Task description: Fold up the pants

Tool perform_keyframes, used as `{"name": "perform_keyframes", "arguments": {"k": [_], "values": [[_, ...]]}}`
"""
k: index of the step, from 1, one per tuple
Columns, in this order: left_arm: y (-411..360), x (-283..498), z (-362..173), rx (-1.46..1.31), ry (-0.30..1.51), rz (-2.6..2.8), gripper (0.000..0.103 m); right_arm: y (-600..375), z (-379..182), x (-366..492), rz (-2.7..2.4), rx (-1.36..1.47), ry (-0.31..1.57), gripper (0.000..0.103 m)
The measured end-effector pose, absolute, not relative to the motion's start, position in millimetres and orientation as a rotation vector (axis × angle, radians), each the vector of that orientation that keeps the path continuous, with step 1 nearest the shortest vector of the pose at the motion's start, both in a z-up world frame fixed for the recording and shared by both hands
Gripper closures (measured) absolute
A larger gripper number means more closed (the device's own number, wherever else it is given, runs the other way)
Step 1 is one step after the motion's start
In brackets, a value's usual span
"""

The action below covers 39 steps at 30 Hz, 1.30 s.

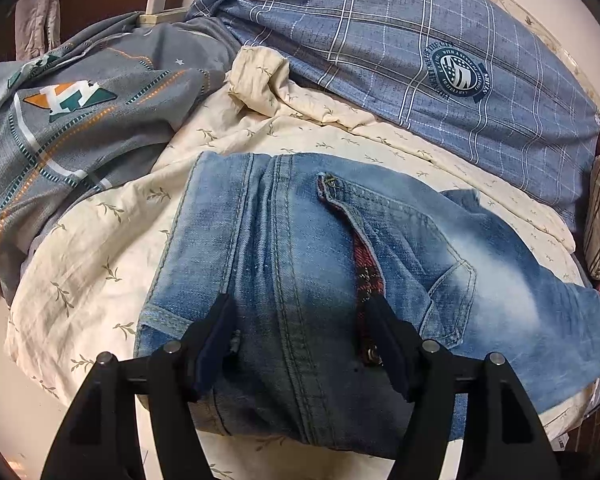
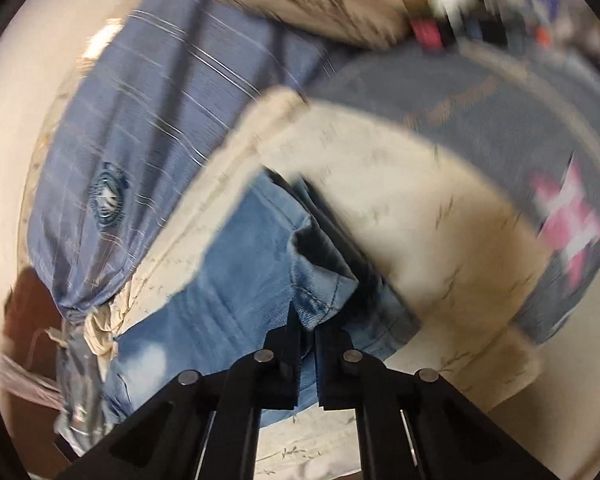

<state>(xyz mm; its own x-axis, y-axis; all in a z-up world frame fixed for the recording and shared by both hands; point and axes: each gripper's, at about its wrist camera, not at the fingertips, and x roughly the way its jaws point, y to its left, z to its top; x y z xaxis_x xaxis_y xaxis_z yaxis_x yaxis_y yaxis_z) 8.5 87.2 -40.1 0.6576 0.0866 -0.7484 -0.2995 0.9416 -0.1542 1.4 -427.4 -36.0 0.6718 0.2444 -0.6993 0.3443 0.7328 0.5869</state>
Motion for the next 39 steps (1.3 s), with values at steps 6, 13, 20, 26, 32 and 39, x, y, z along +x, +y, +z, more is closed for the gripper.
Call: {"name": "perform_keyframes", "arguments": {"k": [6, 13, 20, 26, 32, 39], "values": [[81, 3, -29, -0.244, 0.793, 0.225, 0.034, -429, -93, 15, -0.076, 0.781, 1.074, 0.094], [55, 7, -27, -0.037, 0.784, 0.263, 0.026, -439, -40, 6, -0.100, 0.731, 0.891, 0.076], [67, 21, -41, -0.077, 0.879, 0.238, 0.023, -417, -9, 31, -0.181, 0.516, 0.861, 0.070], [65, 22, -42, -0.043, 0.866, 0.245, 0.022, -436, -8, 33, -0.226, 0.525, 0.826, 0.048], [59, 23, -42, -0.039, 0.861, 0.256, 0.022, -414, -22, 102, -0.140, 0.420, 0.919, 0.044], [59, 23, -43, -0.030, 0.855, 0.262, 0.020, -387, -26, 134, -0.041, 0.234, 0.945, 0.091]]}}
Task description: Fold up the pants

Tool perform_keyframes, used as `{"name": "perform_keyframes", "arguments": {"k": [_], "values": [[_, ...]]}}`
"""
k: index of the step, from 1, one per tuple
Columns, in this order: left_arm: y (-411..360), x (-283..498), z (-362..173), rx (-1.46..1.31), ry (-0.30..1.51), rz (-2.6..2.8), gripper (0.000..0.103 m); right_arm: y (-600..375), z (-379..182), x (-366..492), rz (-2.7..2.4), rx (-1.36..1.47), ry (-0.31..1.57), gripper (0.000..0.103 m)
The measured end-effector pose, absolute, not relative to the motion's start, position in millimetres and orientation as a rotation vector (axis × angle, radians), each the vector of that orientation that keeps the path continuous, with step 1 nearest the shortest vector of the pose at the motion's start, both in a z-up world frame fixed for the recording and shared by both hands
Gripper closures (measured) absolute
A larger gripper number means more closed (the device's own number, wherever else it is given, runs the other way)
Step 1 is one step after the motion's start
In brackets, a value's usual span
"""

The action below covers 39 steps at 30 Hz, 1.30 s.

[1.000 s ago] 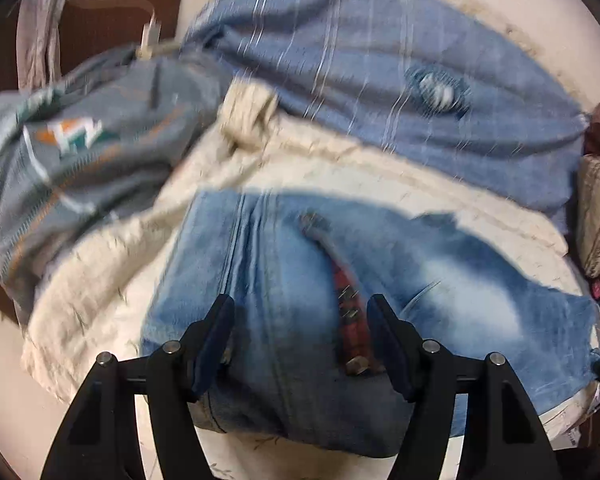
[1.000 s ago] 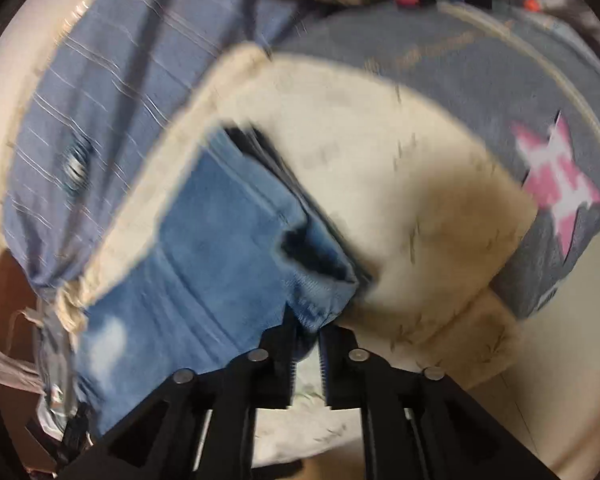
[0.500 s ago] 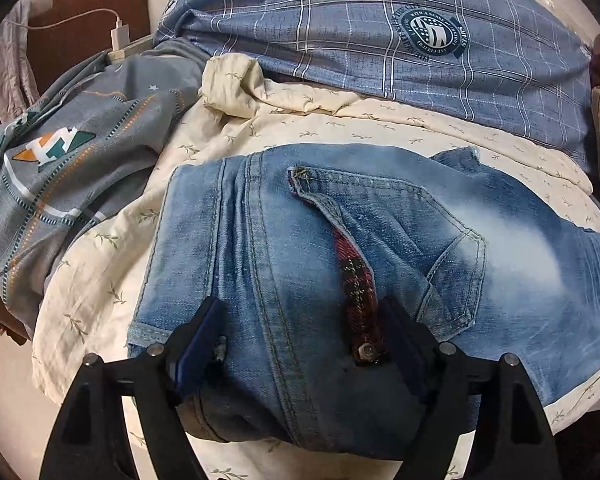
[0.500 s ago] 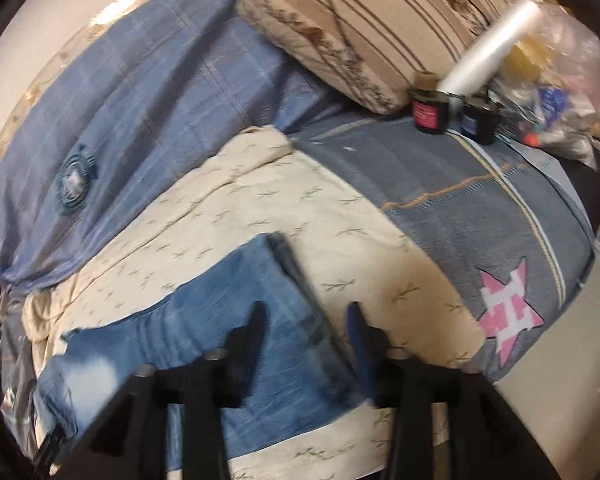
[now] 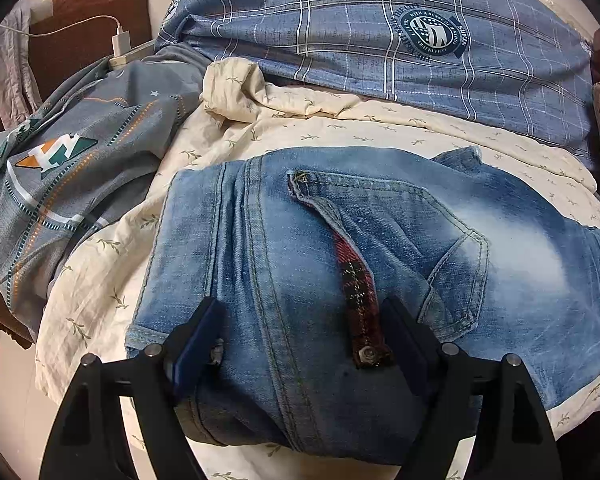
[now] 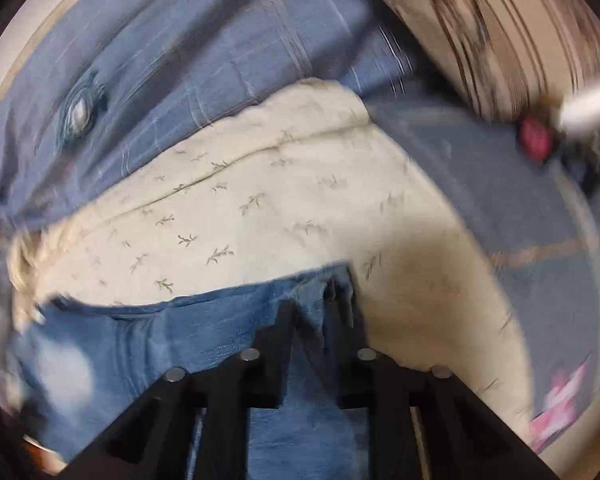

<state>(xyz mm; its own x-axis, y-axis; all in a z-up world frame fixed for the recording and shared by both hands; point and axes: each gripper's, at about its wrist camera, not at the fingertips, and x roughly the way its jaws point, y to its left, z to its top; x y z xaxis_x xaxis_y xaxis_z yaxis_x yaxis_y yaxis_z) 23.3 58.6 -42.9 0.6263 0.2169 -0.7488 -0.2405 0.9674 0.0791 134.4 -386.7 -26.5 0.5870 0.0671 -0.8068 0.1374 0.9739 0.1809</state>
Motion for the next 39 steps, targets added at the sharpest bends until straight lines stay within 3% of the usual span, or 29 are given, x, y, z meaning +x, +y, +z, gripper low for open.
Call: {"name": "perform_keyframes", "arguments": {"k": [6, 9, 12, 13, 16, 20, 24, 26, 32, 37, 39], "values": [[57, 24, -43, -0.021, 0.849, 0.271, 0.020, -400, -56, 140, -0.175, 0.190, 0.980, 0.090], [57, 23, -43, -0.023, 0.848, 0.267, 0.020, -400, -45, 129, -0.179, 0.156, 0.978, 0.084], [56, 23, -43, -0.022, 0.848, 0.269, 0.020, -397, -11, 108, -0.259, 0.148, 0.856, 0.063], [56, 23, -43, -0.021, 0.848, 0.270, 0.020, -393, 0, 101, -0.257, 0.161, 0.816, 0.050], [55, 23, -43, -0.023, 0.848, 0.273, 0.020, -353, 18, 99, -0.008, 0.189, 0.789, 0.037], [56, 22, -43, -0.024, 0.847, 0.266, 0.020, -284, -13, 122, 0.380, 0.252, 0.968, 0.037], [56, 20, -43, -0.024, 0.848, 0.258, 0.020, -299, -67, 162, 0.269, 0.338, 1.074, 0.043], [55, 20, -43, -0.024, 0.846, 0.258, 0.020, -310, -56, 161, 0.217, 0.427, 1.024, 0.044], [55, 20, -42, -0.041, 0.849, 0.258, 0.019, -230, -4, 157, 0.381, 0.209, 0.925, 0.039], [55, 15, -37, -0.049, 0.837, 0.242, 0.020, -134, 6, 190, 0.624, 0.191, 1.005, 0.039], [58, 2, -21, -0.087, 0.724, 0.218, 0.020, -107, -1, 214, 0.661, 0.215, 1.095, 0.039]]}}
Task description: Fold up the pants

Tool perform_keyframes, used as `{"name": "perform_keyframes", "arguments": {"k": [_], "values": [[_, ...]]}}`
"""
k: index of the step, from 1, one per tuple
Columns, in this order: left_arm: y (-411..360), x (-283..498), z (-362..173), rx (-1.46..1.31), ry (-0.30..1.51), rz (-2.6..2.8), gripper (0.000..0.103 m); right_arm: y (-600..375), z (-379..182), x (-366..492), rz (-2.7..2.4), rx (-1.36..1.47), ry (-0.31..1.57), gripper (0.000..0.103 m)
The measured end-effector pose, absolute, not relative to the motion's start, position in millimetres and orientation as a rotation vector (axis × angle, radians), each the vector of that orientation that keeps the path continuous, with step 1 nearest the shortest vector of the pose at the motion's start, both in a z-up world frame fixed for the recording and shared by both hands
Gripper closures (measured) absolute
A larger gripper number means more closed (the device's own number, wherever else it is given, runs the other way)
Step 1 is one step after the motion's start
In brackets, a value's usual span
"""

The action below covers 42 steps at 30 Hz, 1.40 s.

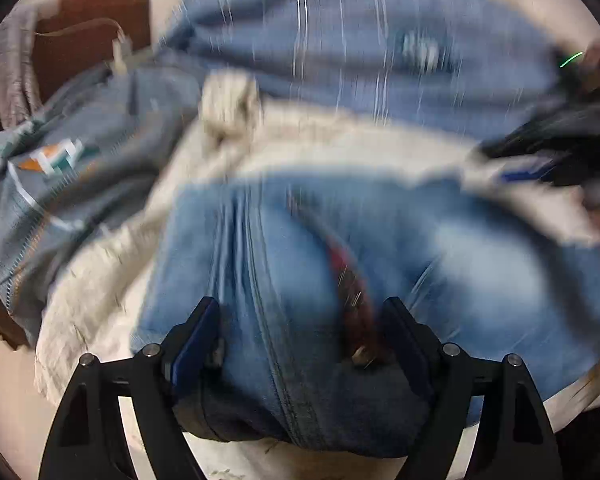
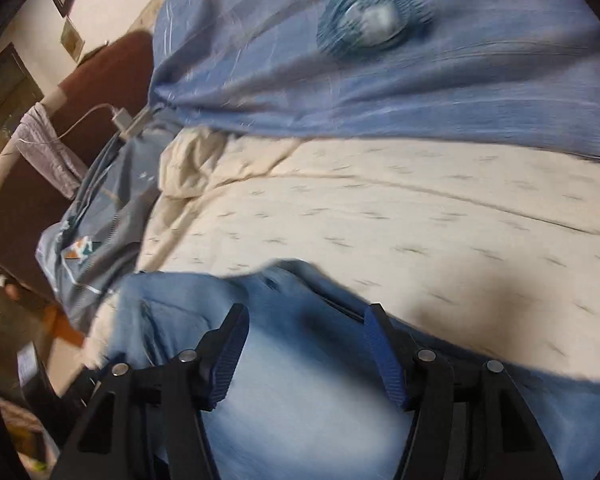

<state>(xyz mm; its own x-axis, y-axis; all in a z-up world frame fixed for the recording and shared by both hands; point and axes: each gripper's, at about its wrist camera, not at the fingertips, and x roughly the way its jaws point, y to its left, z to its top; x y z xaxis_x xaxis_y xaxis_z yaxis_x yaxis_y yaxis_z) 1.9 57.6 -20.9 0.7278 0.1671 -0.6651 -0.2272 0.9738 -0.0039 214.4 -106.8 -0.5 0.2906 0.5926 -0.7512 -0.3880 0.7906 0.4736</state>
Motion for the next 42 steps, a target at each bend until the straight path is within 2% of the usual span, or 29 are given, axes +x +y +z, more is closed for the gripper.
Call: {"name": "perform_keyframes", "arguments": {"k": [3, 4, 7, 9, 10, 11, 12, 14, 16, 19, 21, 24, 25, 26, 28, 31, 33, 37, 39, 40, 42], "values": [[58, -8, -5, -0.057, 0.597, 0.249, 0.019, -86, -9, 238, 0.696, 0.232, 1.159, 0.039], [59, -3, -10, -0.039, 0.625, 0.273, 0.018, -79, -12, 243, 0.713, 0.230, 1.178, 0.039], [73, 22, -46, -0.071, 0.866, 0.298, 0.017, -60, -22, 252, 0.730, 0.171, 1.263, 0.039], [79, 22, -46, -0.101, 0.859, 0.283, 0.015, -49, -31, 255, 0.720, 0.124, 1.304, 0.042], [81, 21, -47, -0.105, 0.861, 0.283, 0.014, -48, -33, 257, 0.713, 0.117, 1.316, 0.049], [82, 21, -47, -0.110, 0.865, 0.280, 0.014, -44, -39, 259, 0.709, 0.104, 1.340, 0.067], [82, 21, -48, -0.105, 0.865, 0.276, 0.014, -40, -43, 258, 0.700, 0.067, 1.347, 0.080], [82, 22, -48, -0.096, 0.865, 0.275, 0.014, -33, -38, 251, 0.668, -0.022, 1.287, 0.089], [83, 24, -48, -0.095, 0.870, 0.274, 0.014, -33, -28, 244, 0.644, -0.046, 1.215, 0.091], [84, 25, -47, -0.104, 0.877, 0.276, 0.013, -27, -26, 233, 0.600, -0.110, 1.127, 0.092], [83, 21, -48, -0.108, 0.878, 0.284, 0.013, -28, -42, 235, 0.585, -0.091, 1.141, 0.091], [80, 20, -48, -0.096, 0.875, 0.294, 0.013, -43, -48, 245, 0.601, 0.039, 1.159, 0.084], [80, 20, -48, -0.096, 0.874, 0.294, 0.013, -48, -46, 247, 0.598, 0.072, 1.166, 0.076], [80, 19, -48, -0.099, 0.873, 0.294, 0.013, -53, -39, 247, 0.590, 0.081, 1.152, 0.064], [81, 20, -48, -0.111, 0.875, 0.294, 0.013, -65, -19, 239, 0.600, 0.107, 1.080, 0.051], [81, 21, -48, -0.113, 0.874, 0.306, 0.013, -87, 10, 218, 0.635, 0.200, 0.990, 0.051], [79, 22, -48, -0.111, 0.873, 0.312, 0.013, -93, 13, 204, 0.715, 0.285, 1.015, 0.051], [78, 21, -48, -0.104, 0.867, 0.314, 0.012, -80, -32, 205, 0.738, 0.288, 1.142, 0.050], [78, 21, -48, -0.098, 0.863, 0.311, 0.012, -90, -61, 226, 0.682, 0.393, 1.180, 0.056], [78, 20, -48, -0.096, 0.861, 0.309, 0.012, -102, -59, 228, 0.657, 0.472, 1.151, 0.060], [78, 20, -49, -0.091, 0.860, 0.308, 0.011, -112, -45, 221, 0.645, 0.490, 1.119, 0.057]]}}
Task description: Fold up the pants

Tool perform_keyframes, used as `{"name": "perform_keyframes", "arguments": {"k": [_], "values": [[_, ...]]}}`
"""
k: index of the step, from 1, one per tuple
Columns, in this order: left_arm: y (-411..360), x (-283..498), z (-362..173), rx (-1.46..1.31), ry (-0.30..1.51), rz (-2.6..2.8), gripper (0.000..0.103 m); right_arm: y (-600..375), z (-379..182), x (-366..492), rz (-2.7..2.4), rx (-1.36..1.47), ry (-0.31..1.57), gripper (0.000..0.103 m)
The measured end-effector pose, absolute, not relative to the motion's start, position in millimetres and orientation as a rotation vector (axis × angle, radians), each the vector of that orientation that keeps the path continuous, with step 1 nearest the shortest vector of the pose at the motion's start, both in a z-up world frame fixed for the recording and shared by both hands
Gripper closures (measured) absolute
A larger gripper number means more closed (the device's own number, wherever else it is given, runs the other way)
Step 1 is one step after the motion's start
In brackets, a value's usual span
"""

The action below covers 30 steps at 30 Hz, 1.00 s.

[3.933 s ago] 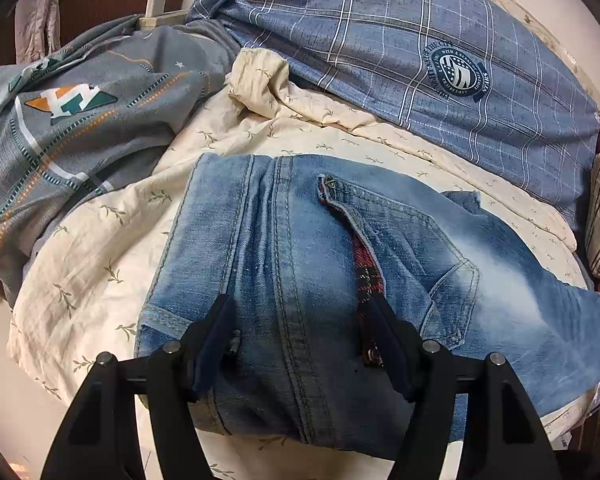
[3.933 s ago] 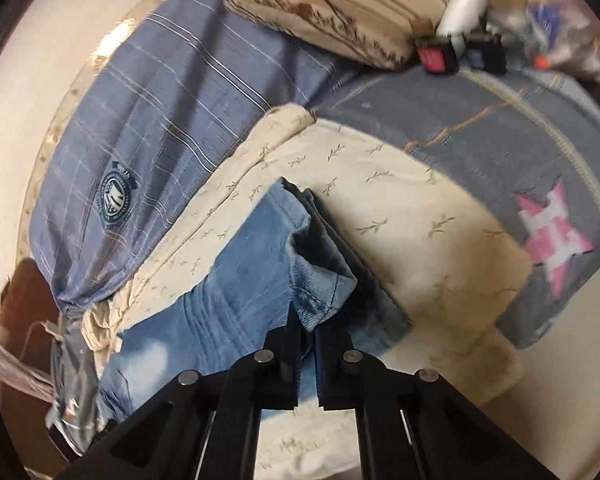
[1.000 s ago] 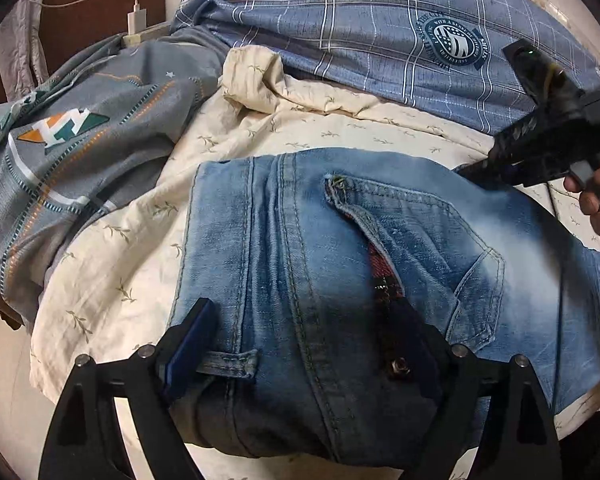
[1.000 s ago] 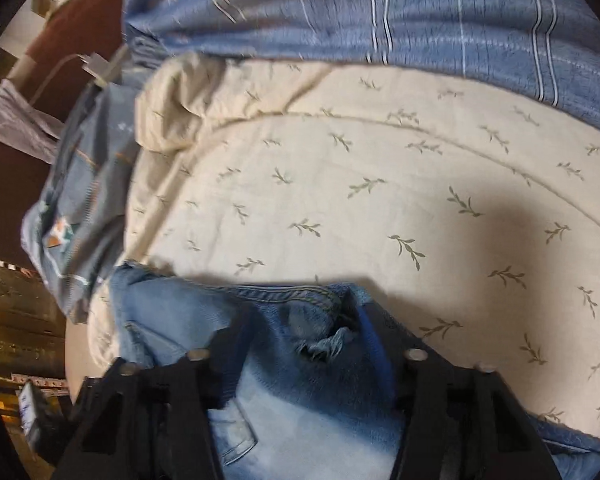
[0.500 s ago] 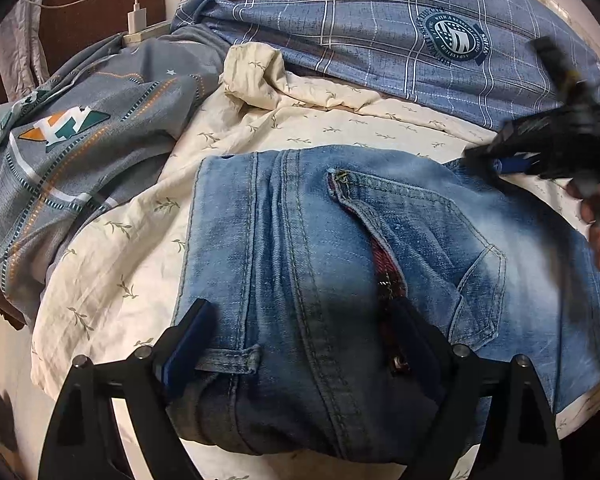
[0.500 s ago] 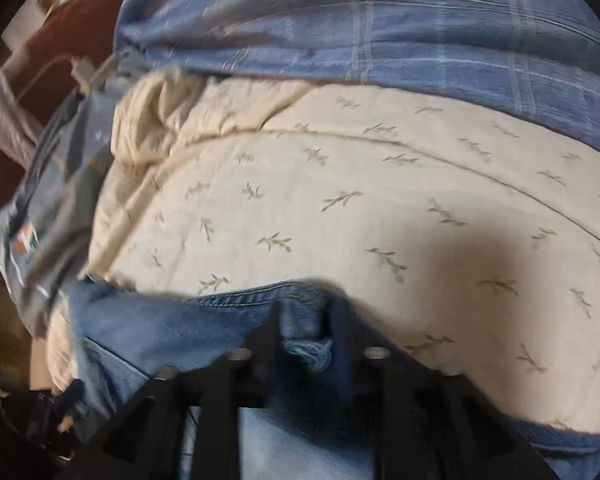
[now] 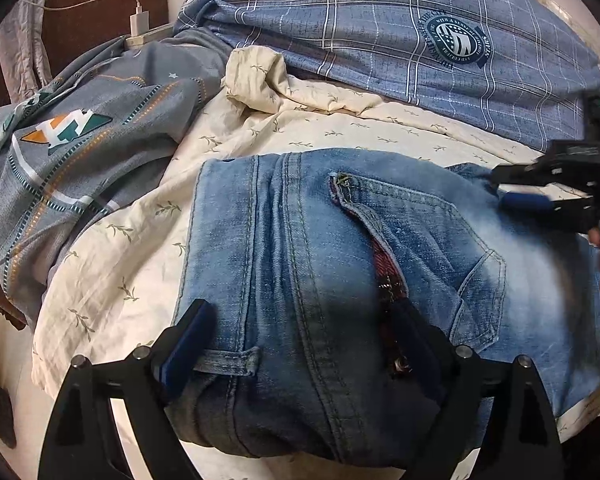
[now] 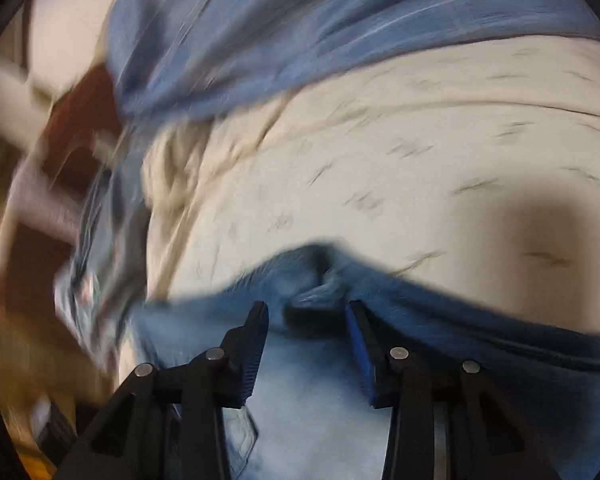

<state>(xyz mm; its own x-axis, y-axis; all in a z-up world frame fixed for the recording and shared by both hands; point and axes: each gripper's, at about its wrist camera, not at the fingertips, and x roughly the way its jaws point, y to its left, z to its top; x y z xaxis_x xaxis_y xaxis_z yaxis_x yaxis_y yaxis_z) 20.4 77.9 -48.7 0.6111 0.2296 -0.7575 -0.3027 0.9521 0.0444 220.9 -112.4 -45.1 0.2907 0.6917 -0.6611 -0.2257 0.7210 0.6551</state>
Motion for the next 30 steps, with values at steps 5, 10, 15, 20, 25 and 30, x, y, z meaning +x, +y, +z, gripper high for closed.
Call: {"name": "perform_keyframes", "arguments": {"k": [5, 10, 15, 20, 25, 30], "values": [[79, 21, -49, -0.106, 0.862, 0.305, 0.010, -130, -41, 207, 0.597, 0.430, 1.083, 0.038], [78, 20, -48, -0.094, 0.856, 0.306, 0.010, -147, -26, 201, 0.590, 0.497, 1.027, 0.042], [76, 21, -48, -0.096, 0.853, 0.314, 0.010, -165, -52, 201, 0.483, 0.443, 1.104, 0.026], [71, 19, -47, -0.067, 0.835, 0.326, 0.010, -189, -14, 181, 0.538, 0.571, 0.989, 0.028], [61, 17, -43, -0.037, 0.802, 0.361, 0.010, -233, -3, 118, 0.530, 0.614, 0.924, 0.028], [45, 16, -40, 0.013, 0.771, 0.360, 0.010, -326, -62, 135, 0.317, 0.714, 0.967, 0.025]]}}
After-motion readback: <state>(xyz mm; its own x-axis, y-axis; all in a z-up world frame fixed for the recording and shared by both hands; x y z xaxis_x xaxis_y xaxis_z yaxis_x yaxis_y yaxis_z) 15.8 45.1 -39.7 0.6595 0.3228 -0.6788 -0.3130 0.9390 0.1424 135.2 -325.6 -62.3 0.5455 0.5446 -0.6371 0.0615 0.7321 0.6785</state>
